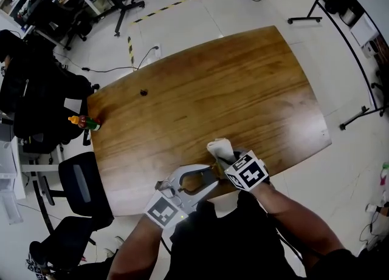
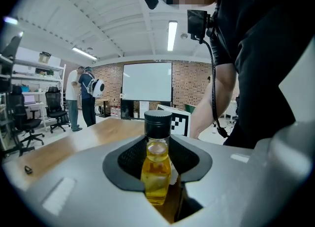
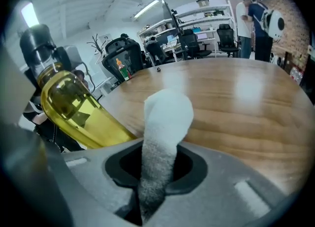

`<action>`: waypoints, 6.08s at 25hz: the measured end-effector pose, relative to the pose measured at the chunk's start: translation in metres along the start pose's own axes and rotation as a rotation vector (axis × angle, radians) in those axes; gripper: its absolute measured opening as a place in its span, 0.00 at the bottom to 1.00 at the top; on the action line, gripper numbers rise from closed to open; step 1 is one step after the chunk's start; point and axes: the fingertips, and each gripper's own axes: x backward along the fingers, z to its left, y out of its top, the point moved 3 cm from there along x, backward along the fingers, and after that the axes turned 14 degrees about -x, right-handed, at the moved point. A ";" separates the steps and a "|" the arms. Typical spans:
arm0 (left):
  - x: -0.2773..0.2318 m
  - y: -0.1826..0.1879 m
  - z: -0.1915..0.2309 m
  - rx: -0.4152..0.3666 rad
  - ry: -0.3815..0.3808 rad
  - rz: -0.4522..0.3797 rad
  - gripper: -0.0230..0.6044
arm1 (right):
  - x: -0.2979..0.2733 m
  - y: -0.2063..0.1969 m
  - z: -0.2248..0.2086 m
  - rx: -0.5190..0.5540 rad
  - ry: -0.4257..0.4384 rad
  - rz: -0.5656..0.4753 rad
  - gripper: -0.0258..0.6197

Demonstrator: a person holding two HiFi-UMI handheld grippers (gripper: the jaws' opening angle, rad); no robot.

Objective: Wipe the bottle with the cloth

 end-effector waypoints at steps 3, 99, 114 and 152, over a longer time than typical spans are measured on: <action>0.000 -0.002 -0.002 -0.006 0.002 -0.001 0.28 | 0.006 0.002 -0.001 -0.059 0.023 -0.036 0.15; -0.013 0.020 -0.005 0.027 0.011 -0.130 0.28 | 0.070 0.122 0.026 -0.513 0.660 -0.089 0.15; -0.012 0.018 -0.006 0.043 0.133 -0.134 0.28 | 0.001 0.067 0.051 0.071 0.641 0.320 0.15; -0.013 0.003 -0.003 0.102 0.174 -0.108 0.28 | 0.119 0.151 -0.002 0.000 0.444 -0.215 0.15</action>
